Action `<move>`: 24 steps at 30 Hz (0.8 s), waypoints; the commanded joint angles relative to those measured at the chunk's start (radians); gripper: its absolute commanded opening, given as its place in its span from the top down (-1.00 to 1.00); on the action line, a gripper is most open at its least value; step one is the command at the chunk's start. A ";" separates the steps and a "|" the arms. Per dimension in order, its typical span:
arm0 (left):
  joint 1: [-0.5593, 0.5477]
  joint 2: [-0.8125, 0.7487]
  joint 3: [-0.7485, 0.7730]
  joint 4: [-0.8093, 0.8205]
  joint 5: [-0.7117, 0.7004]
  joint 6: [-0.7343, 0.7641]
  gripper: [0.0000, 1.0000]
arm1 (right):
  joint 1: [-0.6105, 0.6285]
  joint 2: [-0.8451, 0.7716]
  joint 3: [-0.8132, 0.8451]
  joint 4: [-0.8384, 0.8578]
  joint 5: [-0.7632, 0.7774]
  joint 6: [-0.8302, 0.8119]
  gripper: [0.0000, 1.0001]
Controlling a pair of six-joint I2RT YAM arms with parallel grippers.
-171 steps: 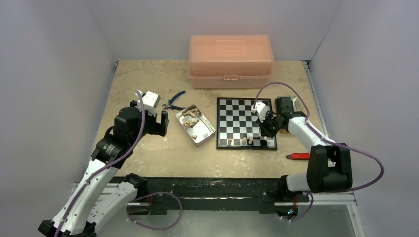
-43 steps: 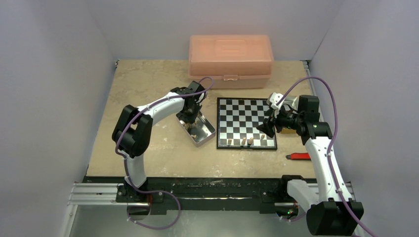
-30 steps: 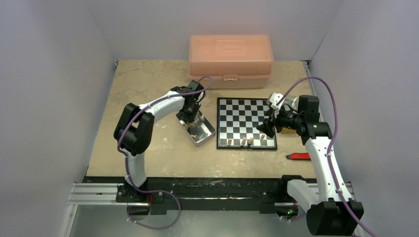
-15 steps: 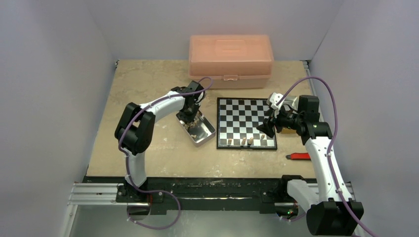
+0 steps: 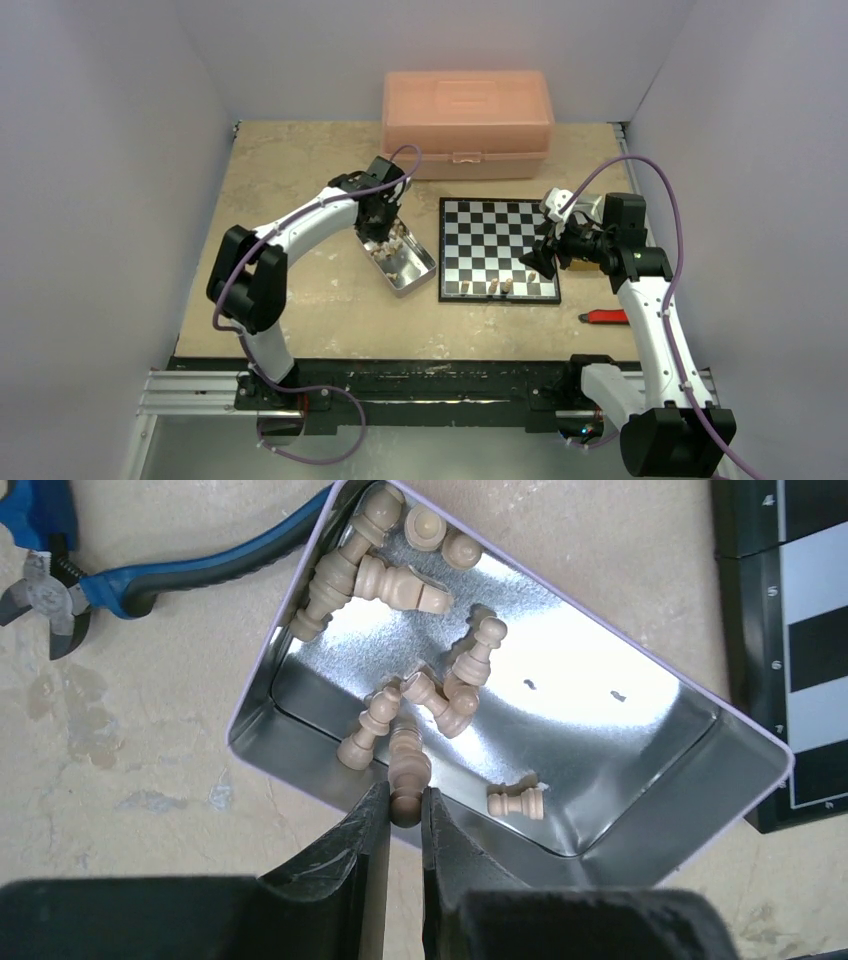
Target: Set up the chess pieces on the board
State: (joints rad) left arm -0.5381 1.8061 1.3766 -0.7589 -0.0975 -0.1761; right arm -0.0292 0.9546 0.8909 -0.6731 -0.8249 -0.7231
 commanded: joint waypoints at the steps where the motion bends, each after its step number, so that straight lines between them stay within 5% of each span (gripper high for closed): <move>1: -0.009 -0.100 -0.040 0.044 0.030 -0.026 1.00 | -0.005 -0.007 -0.008 -0.003 -0.008 -0.014 -0.50; 13: -0.169 -0.287 -0.139 0.165 0.139 -0.063 1.00 | -0.004 -0.001 -0.008 -0.008 -0.006 -0.021 -0.50; 24: -0.289 -0.220 -0.093 0.249 0.170 -0.138 1.00 | -0.005 -0.002 -0.008 -0.008 -0.002 -0.024 -0.50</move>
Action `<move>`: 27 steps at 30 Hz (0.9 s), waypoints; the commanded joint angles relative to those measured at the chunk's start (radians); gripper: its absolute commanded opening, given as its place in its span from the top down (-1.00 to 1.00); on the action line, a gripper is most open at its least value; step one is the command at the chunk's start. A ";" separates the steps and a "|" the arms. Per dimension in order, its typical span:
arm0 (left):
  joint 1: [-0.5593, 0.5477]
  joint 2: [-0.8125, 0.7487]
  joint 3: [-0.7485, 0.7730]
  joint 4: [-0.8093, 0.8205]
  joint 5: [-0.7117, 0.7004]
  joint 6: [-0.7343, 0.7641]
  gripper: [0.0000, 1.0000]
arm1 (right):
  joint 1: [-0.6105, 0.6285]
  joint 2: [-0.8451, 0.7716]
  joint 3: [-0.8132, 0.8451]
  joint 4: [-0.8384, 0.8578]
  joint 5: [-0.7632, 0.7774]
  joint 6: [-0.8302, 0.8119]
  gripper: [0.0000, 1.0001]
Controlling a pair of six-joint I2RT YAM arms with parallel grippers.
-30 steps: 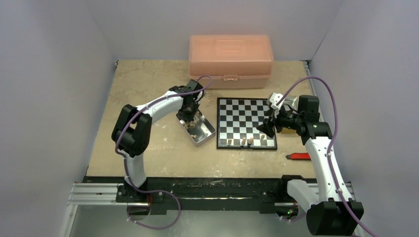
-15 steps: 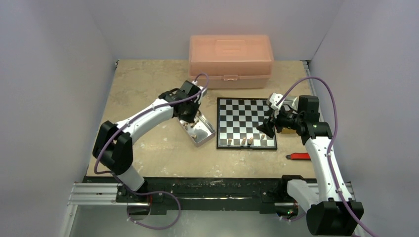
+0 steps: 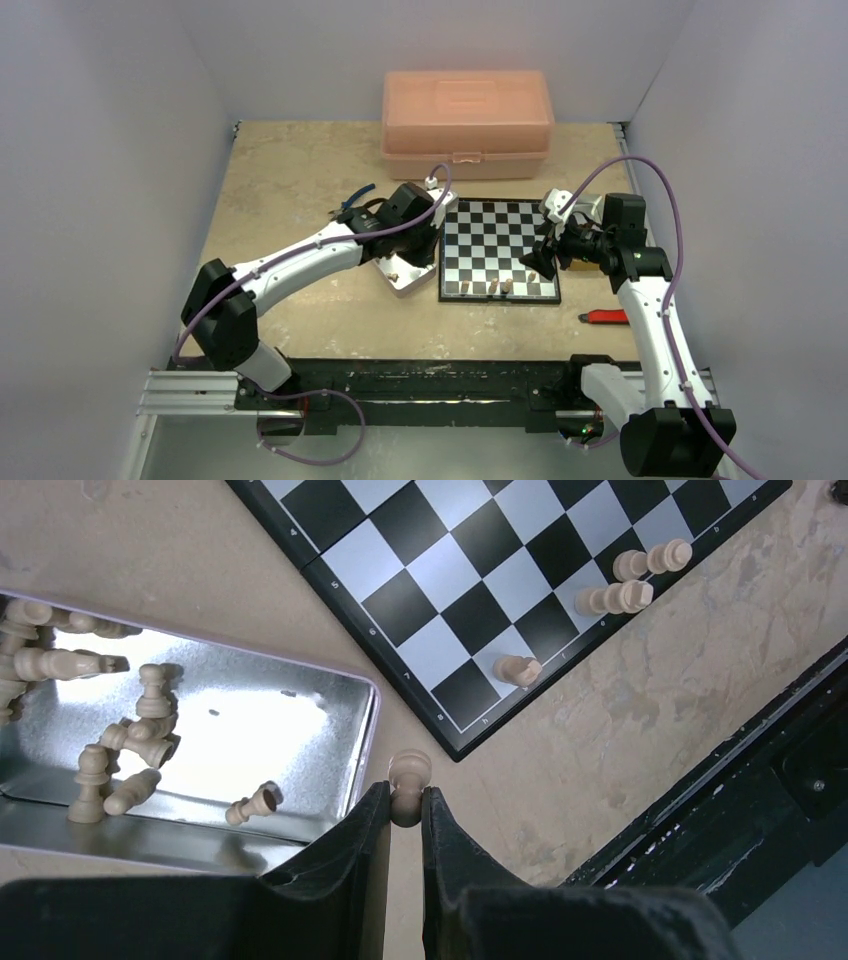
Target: Set up the chess pieces on the board
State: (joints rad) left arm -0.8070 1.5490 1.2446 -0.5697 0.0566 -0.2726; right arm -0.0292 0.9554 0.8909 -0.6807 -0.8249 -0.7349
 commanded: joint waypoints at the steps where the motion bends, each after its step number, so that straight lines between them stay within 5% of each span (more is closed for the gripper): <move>1: -0.024 0.047 0.046 0.062 0.014 -0.045 1.00 | -0.005 -0.003 -0.009 0.000 -0.001 -0.012 -0.50; 27: -0.080 0.349 0.263 -0.032 -0.053 -0.068 1.00 | -0.004 -0.001 -0.012 0.002 0.009 -0.017 -0.51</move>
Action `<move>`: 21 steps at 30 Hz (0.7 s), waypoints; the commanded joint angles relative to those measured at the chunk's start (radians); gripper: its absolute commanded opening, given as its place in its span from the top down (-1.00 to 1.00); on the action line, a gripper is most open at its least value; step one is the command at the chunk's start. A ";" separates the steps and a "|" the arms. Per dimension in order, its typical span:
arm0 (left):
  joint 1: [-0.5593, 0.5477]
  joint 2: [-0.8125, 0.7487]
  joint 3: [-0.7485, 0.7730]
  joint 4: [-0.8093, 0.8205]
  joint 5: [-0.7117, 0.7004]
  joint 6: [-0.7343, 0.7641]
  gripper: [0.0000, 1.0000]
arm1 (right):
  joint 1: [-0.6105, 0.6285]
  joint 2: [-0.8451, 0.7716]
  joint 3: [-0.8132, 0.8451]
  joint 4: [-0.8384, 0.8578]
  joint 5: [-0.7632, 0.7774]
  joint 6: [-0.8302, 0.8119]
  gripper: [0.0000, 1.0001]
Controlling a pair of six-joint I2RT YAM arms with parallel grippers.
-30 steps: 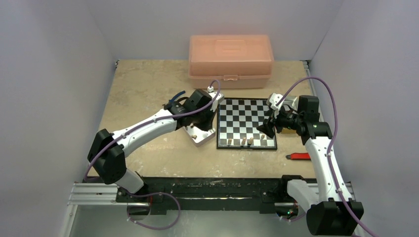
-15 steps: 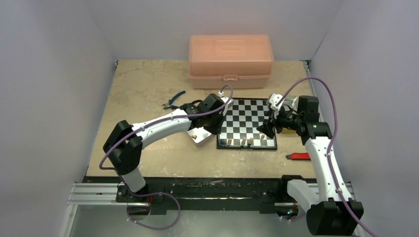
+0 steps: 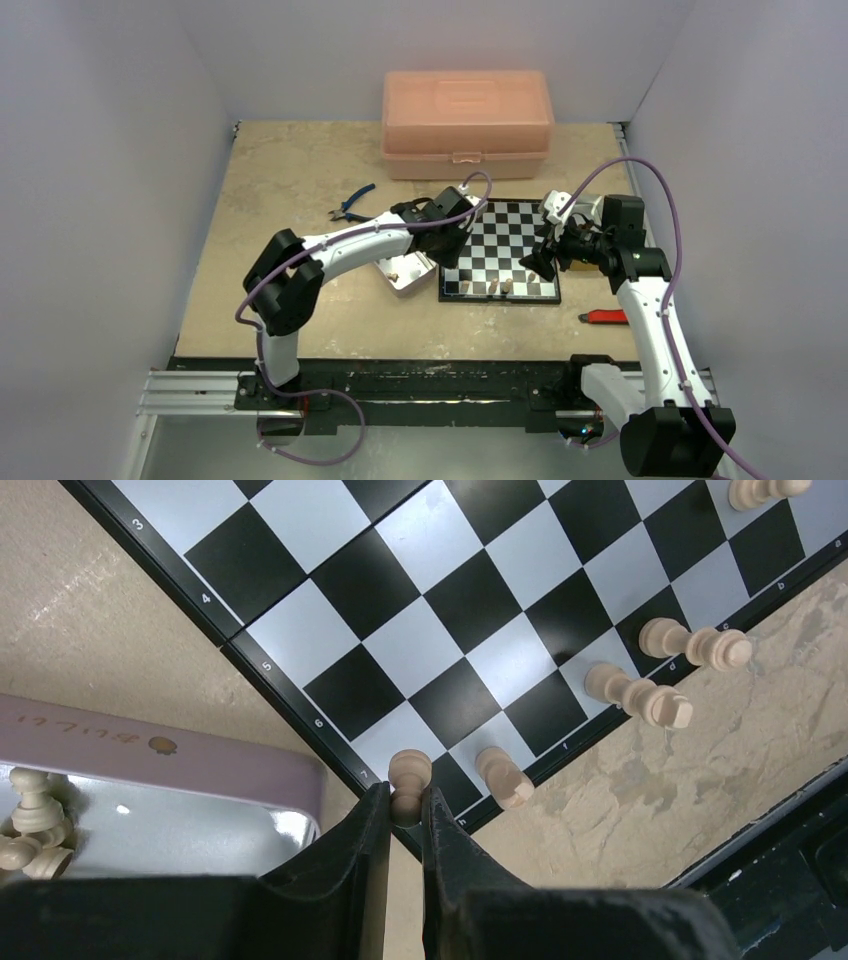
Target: Set up the chess pieces on the board
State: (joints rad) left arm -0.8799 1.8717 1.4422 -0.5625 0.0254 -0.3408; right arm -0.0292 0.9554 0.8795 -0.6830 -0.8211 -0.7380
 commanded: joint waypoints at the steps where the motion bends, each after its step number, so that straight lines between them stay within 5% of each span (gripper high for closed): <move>1: -0.010 0.033 0.075 -0.046 -0.022 0.000 1.00 | -0.005 -0.001 -0.001 0.004 0.005 -0.014 -0.51; 21: -0.031 0.145 0.184 -0.152 -0.063 0.020 1.00 | -0.005 0.000 -0.001 0.004 0.008 -0.014 -0.51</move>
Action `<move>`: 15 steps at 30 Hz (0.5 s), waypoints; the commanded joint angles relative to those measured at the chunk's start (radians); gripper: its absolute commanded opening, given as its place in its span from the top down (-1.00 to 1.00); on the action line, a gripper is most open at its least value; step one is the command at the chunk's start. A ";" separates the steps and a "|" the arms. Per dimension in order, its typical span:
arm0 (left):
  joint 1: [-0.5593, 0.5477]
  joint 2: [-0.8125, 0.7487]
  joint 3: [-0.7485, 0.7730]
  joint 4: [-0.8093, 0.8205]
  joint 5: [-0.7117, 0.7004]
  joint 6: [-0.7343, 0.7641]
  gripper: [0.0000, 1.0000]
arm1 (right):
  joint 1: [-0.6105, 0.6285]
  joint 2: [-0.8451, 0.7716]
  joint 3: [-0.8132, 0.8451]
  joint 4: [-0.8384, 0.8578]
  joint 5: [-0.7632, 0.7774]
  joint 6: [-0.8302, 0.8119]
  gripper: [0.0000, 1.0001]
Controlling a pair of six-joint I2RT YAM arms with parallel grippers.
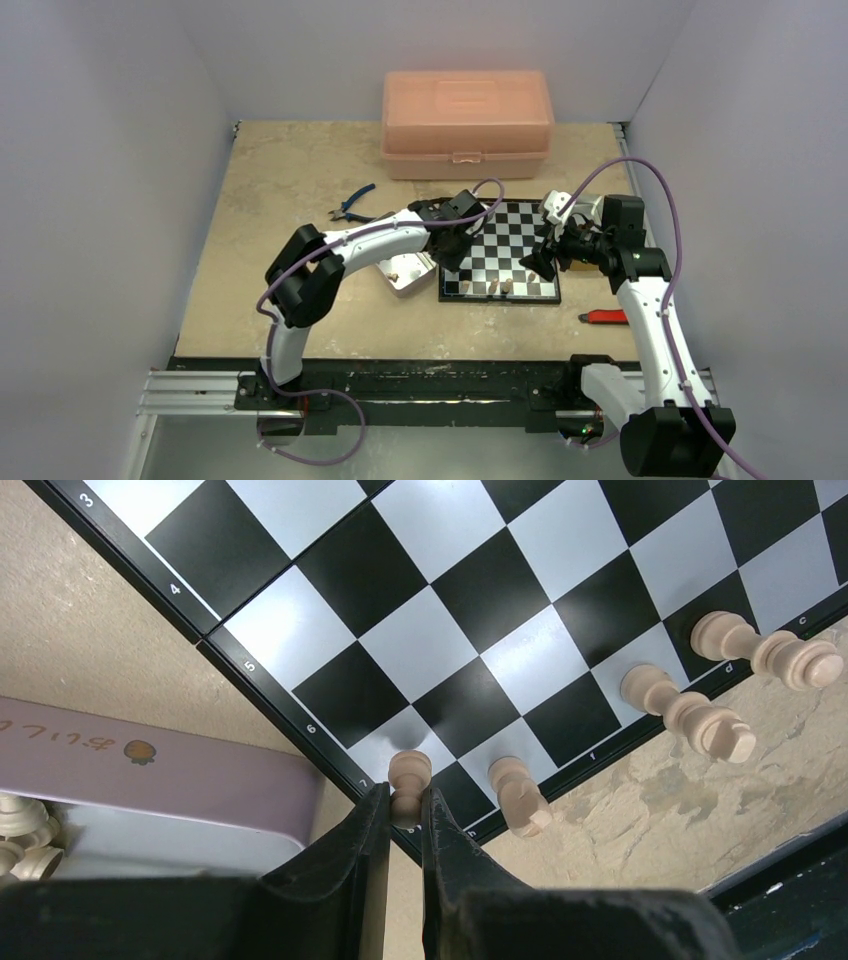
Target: Set up the chess pieces on the board
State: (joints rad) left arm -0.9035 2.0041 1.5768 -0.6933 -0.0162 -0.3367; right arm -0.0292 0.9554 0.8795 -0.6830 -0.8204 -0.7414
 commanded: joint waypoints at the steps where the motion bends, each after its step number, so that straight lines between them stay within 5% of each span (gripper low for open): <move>1: -0.008 0.015 0.051 -0.026 -0.022 0.017 1.00 | -0.005 0.002 -0.001 0.003 0.007 -0.010 -0.50; 15: -0.010 0.049 0.078 -0.053 -0.017 0.025 1.00 | -0.004 0.002 -0.002 0.005 0.010 -0.012 -0.51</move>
State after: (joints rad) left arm -0.9066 2.0480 1.6062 -0.7372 -0.0238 -0.3290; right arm -0.0292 0.9554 0.8783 -0.6743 -0.8146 -0.7422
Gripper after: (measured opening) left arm 0.124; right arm 0.751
